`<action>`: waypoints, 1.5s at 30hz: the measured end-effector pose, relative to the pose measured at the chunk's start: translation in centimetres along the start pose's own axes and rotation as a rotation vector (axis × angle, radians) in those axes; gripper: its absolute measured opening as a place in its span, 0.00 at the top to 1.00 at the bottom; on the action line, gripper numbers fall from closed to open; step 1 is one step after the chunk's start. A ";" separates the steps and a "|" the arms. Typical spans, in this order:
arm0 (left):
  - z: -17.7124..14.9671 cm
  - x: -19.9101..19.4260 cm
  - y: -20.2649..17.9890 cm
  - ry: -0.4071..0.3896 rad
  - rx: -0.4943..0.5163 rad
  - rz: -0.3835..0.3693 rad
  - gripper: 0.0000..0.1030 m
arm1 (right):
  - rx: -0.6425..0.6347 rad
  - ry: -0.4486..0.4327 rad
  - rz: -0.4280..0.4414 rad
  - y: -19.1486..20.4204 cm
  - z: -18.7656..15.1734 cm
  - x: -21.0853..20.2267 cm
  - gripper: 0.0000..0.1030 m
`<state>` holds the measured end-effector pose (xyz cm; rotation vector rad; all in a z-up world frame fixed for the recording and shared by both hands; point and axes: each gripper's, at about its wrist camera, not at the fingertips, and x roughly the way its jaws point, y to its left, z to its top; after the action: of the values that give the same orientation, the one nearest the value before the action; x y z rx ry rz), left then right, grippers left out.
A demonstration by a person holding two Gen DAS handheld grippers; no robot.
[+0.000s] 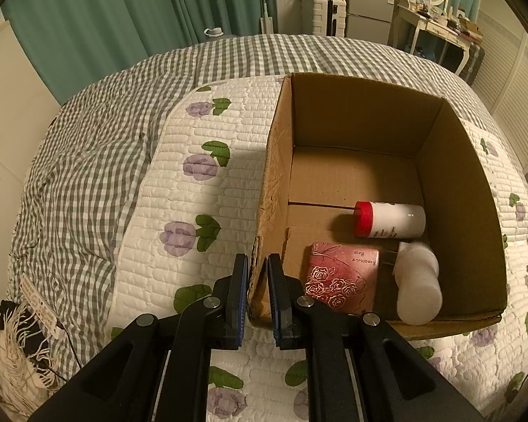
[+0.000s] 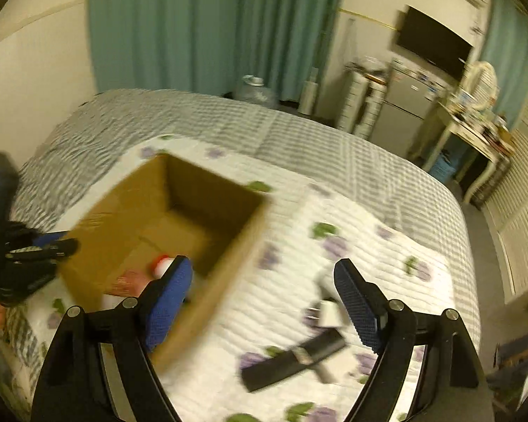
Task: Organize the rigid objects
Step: 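Carry the white bottle into the box and open the right tool, then move the right tool back and grasp the black remote by its end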
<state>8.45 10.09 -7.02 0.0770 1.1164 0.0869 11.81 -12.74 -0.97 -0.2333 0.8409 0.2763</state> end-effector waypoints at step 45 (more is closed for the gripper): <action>-0.2 0.3 -0.1 0.005 0.017 0.013 0.89 | 0.490 0.401 0.089 -6.9 -12.5 14.4 0.57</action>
<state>8.40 9.98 -7.38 0.0993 1.1221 0.0898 14.50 -20.99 -19.33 0.2167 1.2882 0.0985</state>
